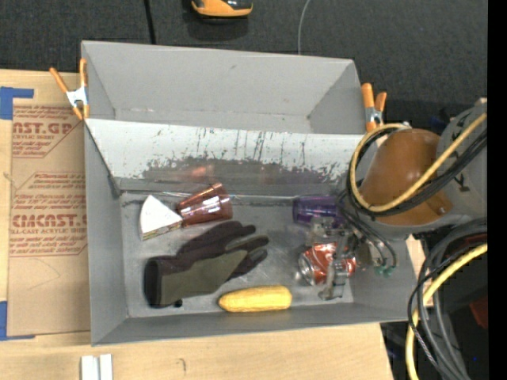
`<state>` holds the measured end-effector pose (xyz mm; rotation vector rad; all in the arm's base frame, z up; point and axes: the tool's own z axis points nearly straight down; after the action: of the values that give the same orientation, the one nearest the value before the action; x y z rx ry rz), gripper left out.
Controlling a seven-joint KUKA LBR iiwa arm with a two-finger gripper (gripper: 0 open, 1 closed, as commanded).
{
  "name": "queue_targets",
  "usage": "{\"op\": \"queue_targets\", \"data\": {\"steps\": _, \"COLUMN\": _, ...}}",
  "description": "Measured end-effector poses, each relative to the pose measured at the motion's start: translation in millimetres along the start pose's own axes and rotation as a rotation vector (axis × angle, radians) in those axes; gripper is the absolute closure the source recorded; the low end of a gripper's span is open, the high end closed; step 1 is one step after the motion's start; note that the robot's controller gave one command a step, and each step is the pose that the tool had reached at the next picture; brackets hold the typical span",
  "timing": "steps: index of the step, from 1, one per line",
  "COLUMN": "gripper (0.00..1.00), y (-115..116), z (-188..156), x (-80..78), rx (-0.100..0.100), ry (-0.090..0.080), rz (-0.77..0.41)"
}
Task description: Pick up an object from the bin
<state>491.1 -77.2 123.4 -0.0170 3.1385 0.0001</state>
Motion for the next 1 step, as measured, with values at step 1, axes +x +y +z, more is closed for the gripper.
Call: {"op": "queue_targets", "data": {"steps": 1, "gripper": 1.00, "y": -16.7, "z": 19.4, "x": -5.7, "rx": 0.001, "ry": 0.003, "rz": -0.013}}
